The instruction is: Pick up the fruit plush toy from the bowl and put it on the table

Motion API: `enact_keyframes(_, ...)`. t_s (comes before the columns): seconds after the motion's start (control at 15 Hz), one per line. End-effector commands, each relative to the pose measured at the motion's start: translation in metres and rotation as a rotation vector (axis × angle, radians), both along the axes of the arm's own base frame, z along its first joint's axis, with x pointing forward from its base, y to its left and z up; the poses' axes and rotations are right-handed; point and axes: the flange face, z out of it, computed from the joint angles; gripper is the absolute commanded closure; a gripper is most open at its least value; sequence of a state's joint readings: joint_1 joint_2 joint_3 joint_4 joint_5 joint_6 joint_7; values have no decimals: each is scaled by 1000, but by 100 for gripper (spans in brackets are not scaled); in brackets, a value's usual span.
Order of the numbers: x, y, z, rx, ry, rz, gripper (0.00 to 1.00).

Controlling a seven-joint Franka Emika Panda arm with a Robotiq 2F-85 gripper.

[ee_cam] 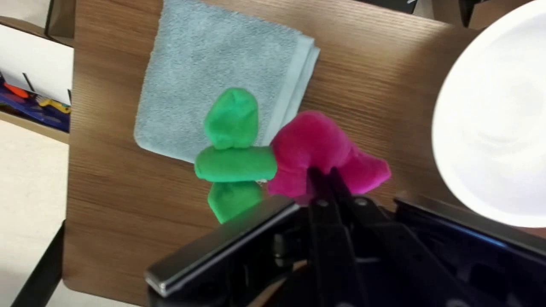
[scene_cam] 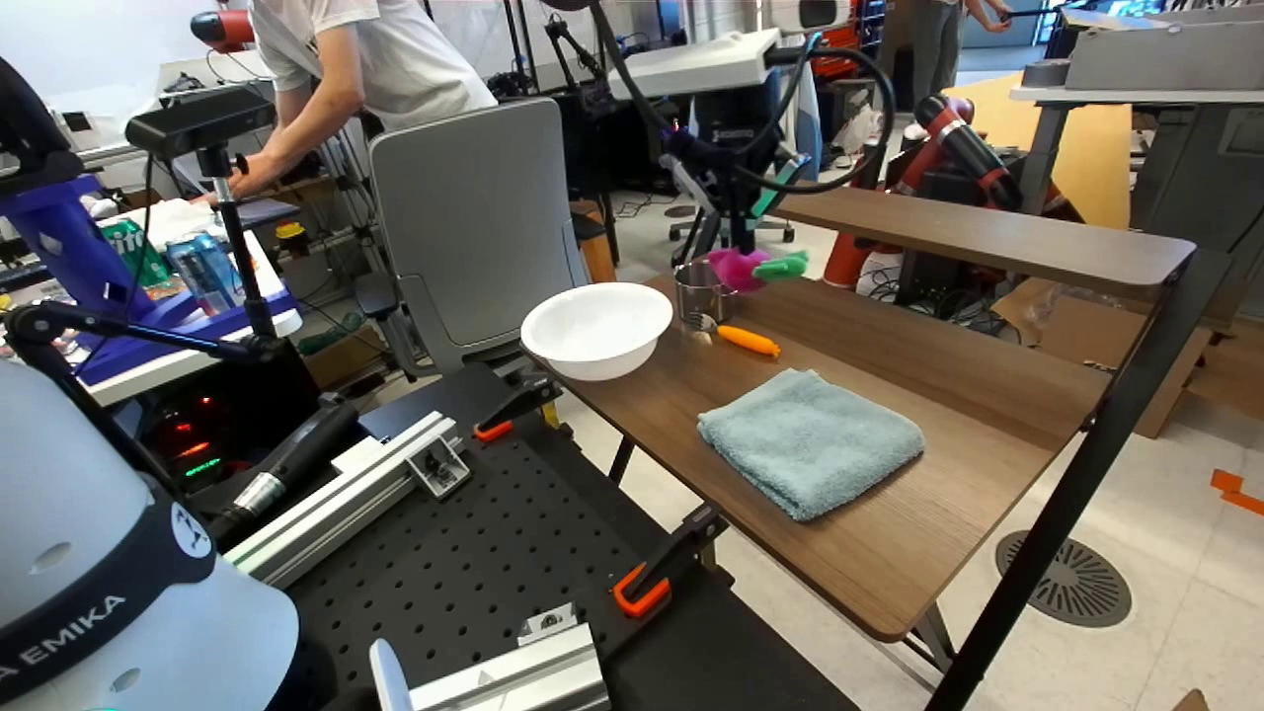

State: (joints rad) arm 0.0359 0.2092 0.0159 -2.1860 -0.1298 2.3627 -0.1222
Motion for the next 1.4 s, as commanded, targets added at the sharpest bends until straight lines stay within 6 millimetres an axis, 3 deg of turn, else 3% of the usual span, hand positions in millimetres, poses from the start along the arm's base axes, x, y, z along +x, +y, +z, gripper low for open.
enact_keyframes(0.0, 28, -29, -3, 30, -17, -21, 99)
enact_keyframes(0.27, 56, -55, -20, 56, -24, -79, 99)
enact_keyframes(0.73, 103, -84, -76, 112, -7, -193, 99)
enact_keyframes(1.33, 143, -80, -130, 156, 9, -256, 99)
